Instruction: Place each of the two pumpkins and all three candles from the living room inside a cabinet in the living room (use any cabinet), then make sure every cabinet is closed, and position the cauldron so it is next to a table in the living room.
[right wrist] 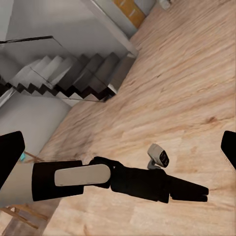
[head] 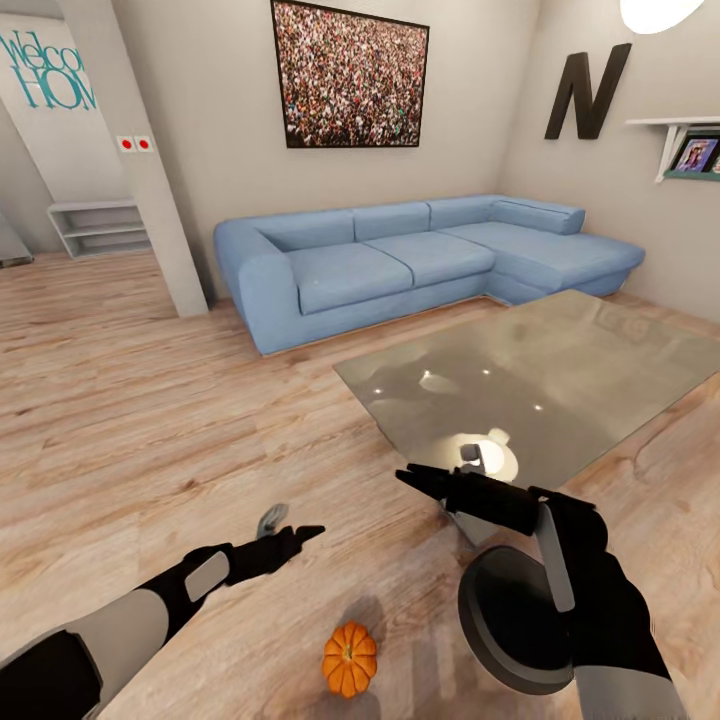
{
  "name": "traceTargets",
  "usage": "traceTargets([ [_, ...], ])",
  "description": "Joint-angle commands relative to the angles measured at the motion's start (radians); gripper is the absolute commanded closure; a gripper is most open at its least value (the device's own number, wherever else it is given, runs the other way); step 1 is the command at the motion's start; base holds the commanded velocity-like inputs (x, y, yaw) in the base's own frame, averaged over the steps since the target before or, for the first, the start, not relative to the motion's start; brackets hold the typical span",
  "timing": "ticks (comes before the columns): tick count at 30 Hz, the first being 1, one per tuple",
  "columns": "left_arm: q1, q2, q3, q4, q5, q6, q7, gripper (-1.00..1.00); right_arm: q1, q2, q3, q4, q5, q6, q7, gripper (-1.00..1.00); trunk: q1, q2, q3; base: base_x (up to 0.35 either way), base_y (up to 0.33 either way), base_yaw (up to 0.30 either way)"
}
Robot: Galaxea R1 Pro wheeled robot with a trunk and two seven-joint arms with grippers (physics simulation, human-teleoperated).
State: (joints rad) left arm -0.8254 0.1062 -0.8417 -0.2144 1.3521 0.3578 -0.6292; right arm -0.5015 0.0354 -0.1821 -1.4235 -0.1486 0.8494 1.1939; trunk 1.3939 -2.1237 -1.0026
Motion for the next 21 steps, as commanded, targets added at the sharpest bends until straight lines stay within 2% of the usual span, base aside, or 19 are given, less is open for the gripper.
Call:
traceTargets([
  [1,0.0,0.0,0.006,-0.006,0.006,0.0,0.0,-1.0,-0.006,0.006,0.001,-0.001,0.002,0.0,-0.006,-1.0,0.0,0.0,0.0,0.0,0.0,0.0],
  [4,0.0,-0.002,0.023,-0.023,0.023,0.0,-0.001,-1.0,-0.023,0.023,0.008,-0.002,0.006,-0.001,-0.023,-1.0,0.0,0.0,0.0,0.0,0.0,0.0],
  [7,0.0,-0.002,0.041,-0.039,0.024,0.0,0.0,-1.0,-0.039,0.04,0.023,0.0,0.008,-0.009,-0.039,-1.0,0.0,0.0,0.0,0.0,0.0,0.0],
  [10,-0.001,0.012,0.058,-0.051,0.023,-0.006,0.004,-1.0,-0.056,0.043,0.04,-0.002,0.008,-0.025,-0.056,-1.0,0.0,0.0,0.0,0.0,0.0,0.0],
  [11,-0.002,0.042,0.113,-0.052,0.023,-0.007,0.003,-1.0,-0.071,0.043,0.048,-0.002,0.009,-0.029,-0.297,-1.0,0.0,0.0,0.0,-0.022,0.008,0.0],
  [13,-0.002,0.061,0.113,-0.054,0.022,-0.008,0.002,-1.0,-0.071,0.04,0.048,-0.002,0.009,-0.03,-0.303,-1.0,0.0,0.0,0.0,-0.072,0.053,0.0],
  [14,-0.003,0.08,0.113,-0.056,0.022,-0.009,0.002,-1.0,-0.069,0.029,0.047,-0.001,0.009,-0.03,-0.305,-1.0,0.0,0.0,0.0,-0.173,0.16,0.0],
  [15,-0.003,0.087,0.113,-0.057,0.022,-0.009,0.001,-1.0,-0.067,0.02,0.046,-0.001,0.009,-0.029,-0.304,-1.0,0.0,0.0,0.0,-0.196,0.178,0.0],
  [21,-0.003,0.108,0.111,-0.057,0.022,-0.01,0.0,-1.0,-0.032,-0.037,0.046,-0.001,0.006,-0.024,-0.298,-1.0,0.0,0.0,0.0,-0.227,0.201,0.0],
])
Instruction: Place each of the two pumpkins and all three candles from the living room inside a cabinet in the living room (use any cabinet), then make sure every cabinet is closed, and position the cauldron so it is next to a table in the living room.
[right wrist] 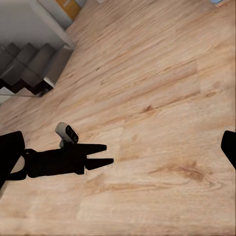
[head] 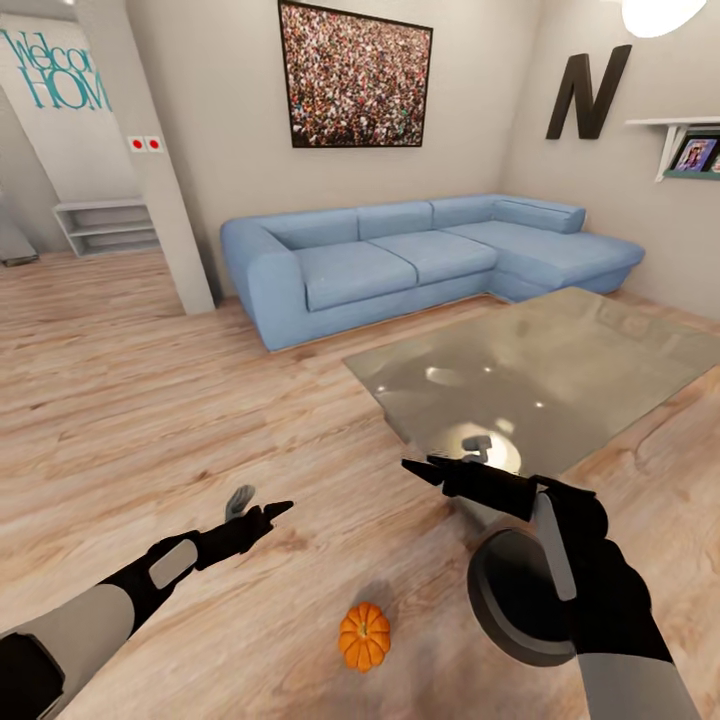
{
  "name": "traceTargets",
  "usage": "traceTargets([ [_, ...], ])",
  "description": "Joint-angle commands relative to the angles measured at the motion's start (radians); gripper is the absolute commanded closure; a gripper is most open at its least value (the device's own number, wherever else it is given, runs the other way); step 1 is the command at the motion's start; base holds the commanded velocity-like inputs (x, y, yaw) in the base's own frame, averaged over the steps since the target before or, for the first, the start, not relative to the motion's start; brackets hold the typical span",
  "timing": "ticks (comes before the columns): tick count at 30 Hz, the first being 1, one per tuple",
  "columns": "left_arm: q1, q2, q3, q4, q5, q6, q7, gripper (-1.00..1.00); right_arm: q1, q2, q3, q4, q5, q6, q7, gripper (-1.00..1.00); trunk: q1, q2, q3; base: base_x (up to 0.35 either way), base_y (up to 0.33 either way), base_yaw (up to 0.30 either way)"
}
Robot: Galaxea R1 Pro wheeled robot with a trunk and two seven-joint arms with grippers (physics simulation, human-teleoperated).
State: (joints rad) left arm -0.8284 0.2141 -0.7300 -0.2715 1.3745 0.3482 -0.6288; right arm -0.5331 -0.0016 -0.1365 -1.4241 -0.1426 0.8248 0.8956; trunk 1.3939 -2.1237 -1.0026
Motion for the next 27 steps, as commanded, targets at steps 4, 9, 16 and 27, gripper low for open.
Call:
traceTargets([
  [4,0.0,0.01,-0.002,0.0,0.0,0.001,0.0,-1.0,0.002,-0.004,0.001,0.002,0.0,-0.001,0.0,-1.0,0.0,0.0,0.001,-0.235,0.209,-0.077],
  [9,0.0,0.01,-0.002,0.0,0.0,0.001,0.0,-1.0,0.003,-0.004,0.001,0.007,-0.002,-0.002,0.0,-1.0,0.0,0.0,0.003,-0.116,0.188,-0.237],
  [16,0.0,0.011,0.0,-0.001,0.0,0.003,0.0,-1.0,0.004,-0.005,0.002,0.01,-0.006,-0.003,0.0,-1.0,0.0,0.0,0.007,0.18,0.172,-0.267],
  [27,0.0,0.011,0.0,-0.003,0.0,0.001,-0.001,-1.0,0.004,-0.006,0.0,0.008,-0.008,-0.003,0.002,-1.0,0.0,0.0,0.016,0.161,0.123,-0.269],
])
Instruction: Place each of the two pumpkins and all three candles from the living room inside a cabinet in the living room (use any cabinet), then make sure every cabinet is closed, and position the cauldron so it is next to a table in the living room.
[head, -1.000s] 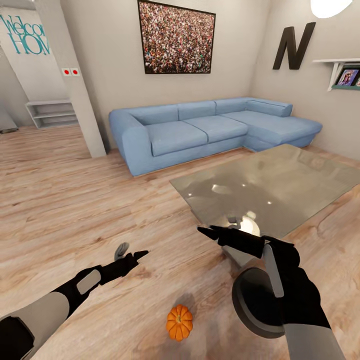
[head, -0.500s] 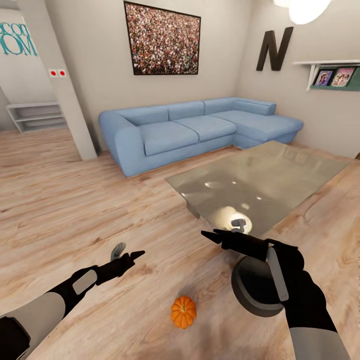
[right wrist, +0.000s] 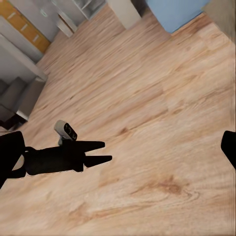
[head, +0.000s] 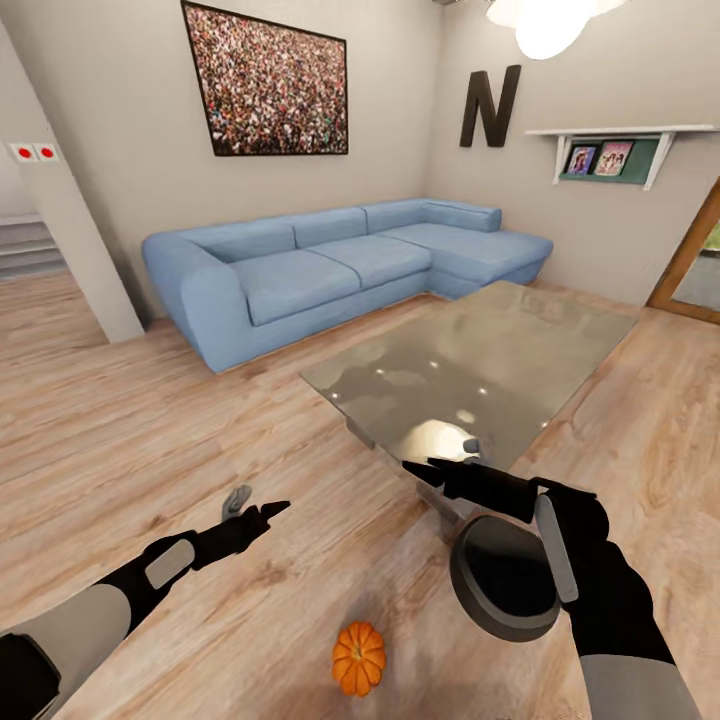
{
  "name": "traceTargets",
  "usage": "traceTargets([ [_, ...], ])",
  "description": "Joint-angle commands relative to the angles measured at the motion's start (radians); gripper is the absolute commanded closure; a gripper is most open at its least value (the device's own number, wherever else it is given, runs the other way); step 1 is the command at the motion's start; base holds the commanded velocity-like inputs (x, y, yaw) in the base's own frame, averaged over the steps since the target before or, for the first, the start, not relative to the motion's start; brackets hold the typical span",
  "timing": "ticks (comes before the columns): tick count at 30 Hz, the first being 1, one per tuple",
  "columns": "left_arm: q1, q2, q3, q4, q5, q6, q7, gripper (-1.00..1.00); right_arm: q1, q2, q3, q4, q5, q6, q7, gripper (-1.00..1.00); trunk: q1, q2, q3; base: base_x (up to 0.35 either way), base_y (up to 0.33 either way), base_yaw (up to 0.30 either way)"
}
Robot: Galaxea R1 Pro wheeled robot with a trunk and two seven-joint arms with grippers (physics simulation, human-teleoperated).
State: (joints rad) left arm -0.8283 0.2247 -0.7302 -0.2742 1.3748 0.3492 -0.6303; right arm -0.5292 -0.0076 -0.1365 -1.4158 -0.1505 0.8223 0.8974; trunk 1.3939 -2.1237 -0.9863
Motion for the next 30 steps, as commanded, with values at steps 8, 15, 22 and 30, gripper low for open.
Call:
traceTargets([
  [8,0.0,-0.002,-0.003,-0.023,0.0,-0.001,0.0,-1.0,0.0,0.0,0.0,0.0,-0.001,0.0,0.0,-1.0,0.0,0.0,0.008,0.003,0.194,-0.265],
  [15,0.0,0.001,-0.004,-0.062,0.0,0.0,0.001,-1.0,0.0,0.0,0.0,0.001,-0.001,0.0,0.0,-1.0,0.0,0.0,0.014,0.0,0.285,-0.259],
  [22,0.001,-0.001,-0.005,-0.063,0.0,0.001,0.001,-1.0,0.0,0.0,-0.001,0.001,-0.003,0.0,0.0,-1.0,0.0,0.0,0.022,0.0,0.31,-0.256],
  [30,0.001,-0.003,-0.006,-0.065,-0.006,0.001,0.001,-1.0,0.0,0.0,-0.001,0.001,-0.002,0.001,0.0,-1.0,0.0,0.0,0.026,-0.004,0.136,-0.136],
])
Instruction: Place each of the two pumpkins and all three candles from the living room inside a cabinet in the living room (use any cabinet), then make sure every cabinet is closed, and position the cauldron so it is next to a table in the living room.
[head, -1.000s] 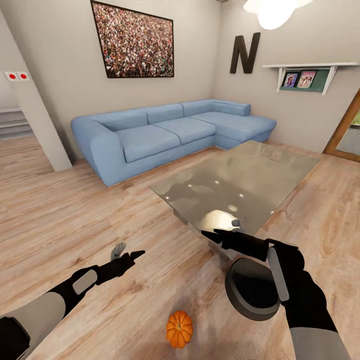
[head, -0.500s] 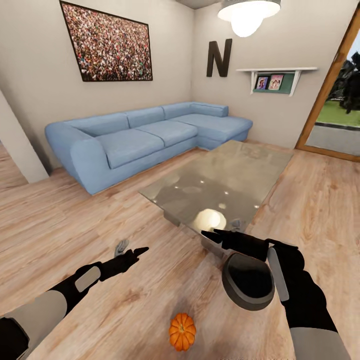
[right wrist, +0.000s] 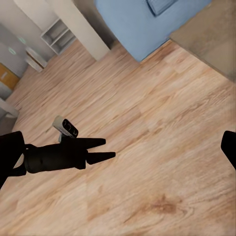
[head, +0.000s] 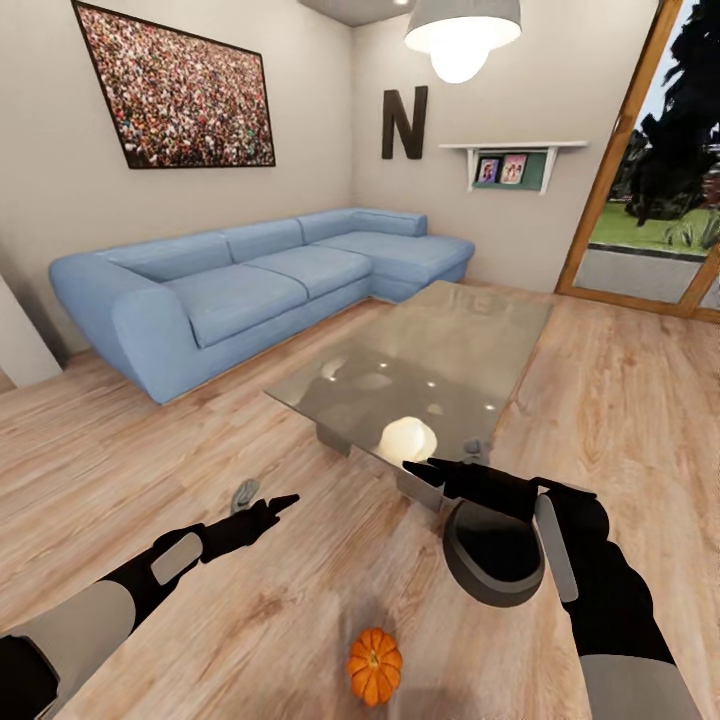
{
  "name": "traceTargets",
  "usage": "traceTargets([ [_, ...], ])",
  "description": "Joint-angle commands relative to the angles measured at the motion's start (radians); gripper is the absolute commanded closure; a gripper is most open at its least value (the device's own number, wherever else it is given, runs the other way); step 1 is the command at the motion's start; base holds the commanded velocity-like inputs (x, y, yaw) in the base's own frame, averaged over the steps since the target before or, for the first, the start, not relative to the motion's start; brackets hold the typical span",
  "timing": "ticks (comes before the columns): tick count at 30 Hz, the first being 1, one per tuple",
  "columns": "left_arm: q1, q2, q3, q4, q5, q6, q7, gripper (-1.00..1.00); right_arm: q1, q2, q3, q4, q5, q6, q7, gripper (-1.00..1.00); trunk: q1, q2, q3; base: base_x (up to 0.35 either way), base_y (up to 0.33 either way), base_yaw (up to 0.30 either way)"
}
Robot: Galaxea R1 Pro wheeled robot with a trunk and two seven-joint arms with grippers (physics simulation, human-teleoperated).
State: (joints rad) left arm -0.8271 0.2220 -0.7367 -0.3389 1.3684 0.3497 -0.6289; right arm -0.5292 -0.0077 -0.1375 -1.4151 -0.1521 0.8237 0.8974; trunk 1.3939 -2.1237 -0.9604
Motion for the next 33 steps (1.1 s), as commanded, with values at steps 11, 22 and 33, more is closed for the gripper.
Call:
traceTargets([
  [11,0.0,-0.001,0.0,-0.002,-0.011,0.0,0.0,-1.0,0.0,0.0,0.0,0.001,-0.001,0.001,0.0,-1.0,0.0,0.0,0.006,-0.004,0.23,-0.233],
  [22,0.0,-0.001,-0.001,-0.005,-0.012,0.0,0.0,-1.0,0.0,0.0,-0.035,0.002,-0.003,0.004,0.001,-1.0,0.0,0.0,0.015,0.111,0.276,-0.269],
  [33,0.0,-0.001,-0.075,-0.006,-0.011,0.0,-0.001,-1.0,0.0,-0.002,-0.048,0.002,-0.003,0.005,0.002,-1.0,0.0,0.0,0.024,0.063,0.141,-0.269],
])
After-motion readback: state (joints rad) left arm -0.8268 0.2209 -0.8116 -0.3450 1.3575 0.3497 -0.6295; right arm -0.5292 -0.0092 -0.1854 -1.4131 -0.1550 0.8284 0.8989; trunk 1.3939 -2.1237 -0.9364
